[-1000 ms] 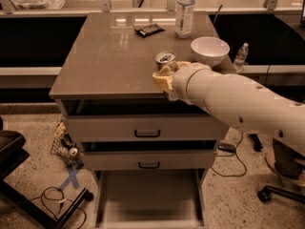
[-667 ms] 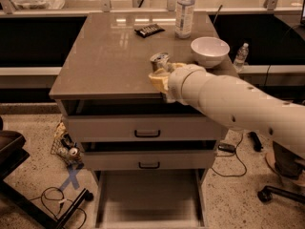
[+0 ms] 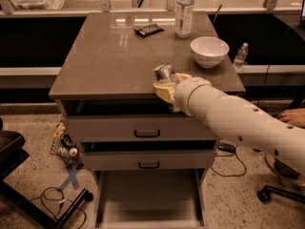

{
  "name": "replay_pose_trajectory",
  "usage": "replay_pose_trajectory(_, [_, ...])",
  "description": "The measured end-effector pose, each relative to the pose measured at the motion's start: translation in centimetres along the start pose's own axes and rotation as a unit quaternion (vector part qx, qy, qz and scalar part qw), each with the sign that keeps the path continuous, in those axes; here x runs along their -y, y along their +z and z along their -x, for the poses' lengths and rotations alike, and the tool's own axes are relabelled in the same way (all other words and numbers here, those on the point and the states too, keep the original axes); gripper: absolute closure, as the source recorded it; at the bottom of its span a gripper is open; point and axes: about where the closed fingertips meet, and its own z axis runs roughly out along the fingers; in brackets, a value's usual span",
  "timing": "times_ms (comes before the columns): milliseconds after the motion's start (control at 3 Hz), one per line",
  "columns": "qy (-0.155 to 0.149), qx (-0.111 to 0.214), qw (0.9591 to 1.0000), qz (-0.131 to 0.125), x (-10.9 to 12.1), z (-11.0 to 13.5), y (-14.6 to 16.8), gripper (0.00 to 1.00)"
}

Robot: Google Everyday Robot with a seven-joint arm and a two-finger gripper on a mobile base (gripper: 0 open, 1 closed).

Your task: Place redbull can into bottom drawer

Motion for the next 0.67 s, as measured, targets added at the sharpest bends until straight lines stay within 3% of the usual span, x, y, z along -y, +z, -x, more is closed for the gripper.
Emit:
replay_pose_trajectory(333, [-0.004, 0.001, 1.0000, 0.004, 0.0, 0.8, 0.1, 1.00])
replay_pose_trajectory(667, [-0.016, 0.015, 0.9996, 0.016, 0.3, 3.2, -0.9, 1.00])
